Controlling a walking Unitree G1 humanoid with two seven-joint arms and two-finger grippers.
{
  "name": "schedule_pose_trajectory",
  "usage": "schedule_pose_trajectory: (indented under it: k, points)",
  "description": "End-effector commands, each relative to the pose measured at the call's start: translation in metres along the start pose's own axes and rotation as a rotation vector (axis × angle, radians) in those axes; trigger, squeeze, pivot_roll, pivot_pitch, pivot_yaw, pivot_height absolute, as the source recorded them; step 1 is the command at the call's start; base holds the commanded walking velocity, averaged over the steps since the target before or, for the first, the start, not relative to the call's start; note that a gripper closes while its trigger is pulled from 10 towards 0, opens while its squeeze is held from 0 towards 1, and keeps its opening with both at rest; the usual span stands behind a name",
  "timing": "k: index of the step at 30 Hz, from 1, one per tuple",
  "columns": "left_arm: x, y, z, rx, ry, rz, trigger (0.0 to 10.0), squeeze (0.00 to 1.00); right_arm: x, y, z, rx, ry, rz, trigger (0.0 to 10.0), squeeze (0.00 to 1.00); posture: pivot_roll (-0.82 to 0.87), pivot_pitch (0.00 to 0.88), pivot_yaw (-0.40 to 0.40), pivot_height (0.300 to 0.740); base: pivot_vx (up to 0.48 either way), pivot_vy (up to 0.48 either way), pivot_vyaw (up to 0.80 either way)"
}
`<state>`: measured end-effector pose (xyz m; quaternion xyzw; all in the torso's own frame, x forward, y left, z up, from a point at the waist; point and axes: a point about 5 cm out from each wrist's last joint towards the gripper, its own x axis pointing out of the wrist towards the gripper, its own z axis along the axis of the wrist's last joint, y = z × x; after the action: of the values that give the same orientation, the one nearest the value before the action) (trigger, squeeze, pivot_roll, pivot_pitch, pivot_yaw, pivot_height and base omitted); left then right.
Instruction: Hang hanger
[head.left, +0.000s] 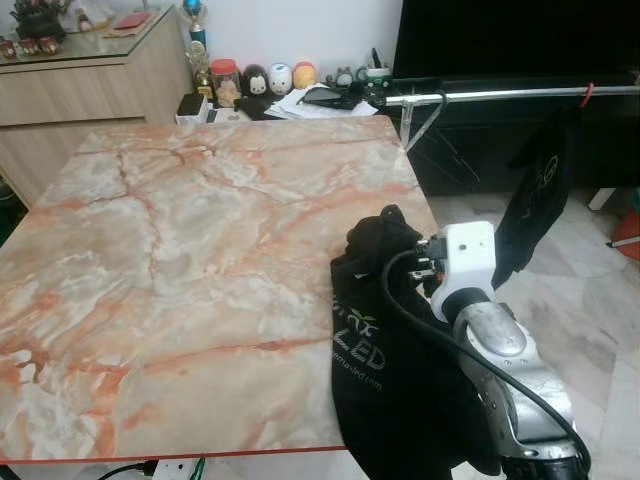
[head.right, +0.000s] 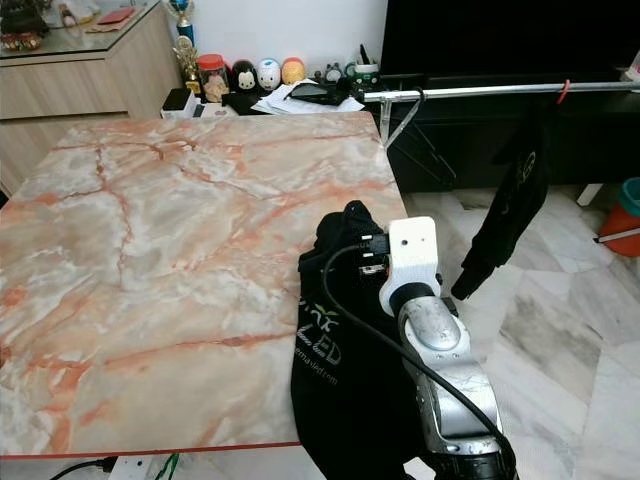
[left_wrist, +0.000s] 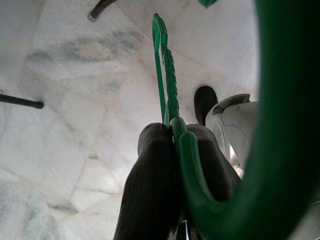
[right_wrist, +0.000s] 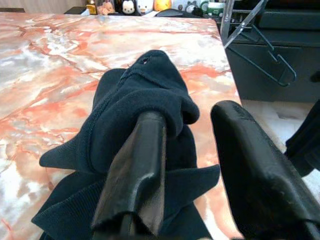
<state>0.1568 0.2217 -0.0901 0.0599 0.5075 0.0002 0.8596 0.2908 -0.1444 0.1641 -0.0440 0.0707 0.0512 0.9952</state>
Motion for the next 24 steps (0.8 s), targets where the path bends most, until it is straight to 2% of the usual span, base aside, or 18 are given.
schedule_pose_trajectory:
  k: [1, 9, 18, 24]
  points:
    - [-0.001, 0.003, -0.003, 0.005, 0.014, 0.007, 10.0, 0.0, -0.004, 0.002, 0.003, 0.004, -0.006, 0.001, 10.0, 1.0, 0.07, 0.0, 0.016, 0.74, 0.0, 0.0, 0.0]
    - [-0.001, 0.006, -0.003, -0.001, 0.014, 0.008, 10.0, 0.0, -0.01, 0.005, 0.002, 0.01, 0.019, 0.005, 10.0, 1.0, 0.07, 0.0, 0.02, 0.74, 0.0, 0.0, 0.0]
    - [-0.002, 0.008, -0.004, 0.003, 0.015, 0.008, 10.0, 0.0, -0.024, -0.001, -0.005, -0.009, 0.075, -0.007, 10.0, 1.0, 0.07, 0.0, 0.016, 0.74, 0.0, 0.0, 0.0]
    - [-0.001, 0.006, -0.003, 0.002, 0.015, 0.005, 10.0, 0.0, -0.032, 0.004, 0.01, -0.001, -0.013, 0.052, 10.0, 1.0, 0.07, 0.0, 0.019, 0.74, 0.0, 0.0, 0.0]
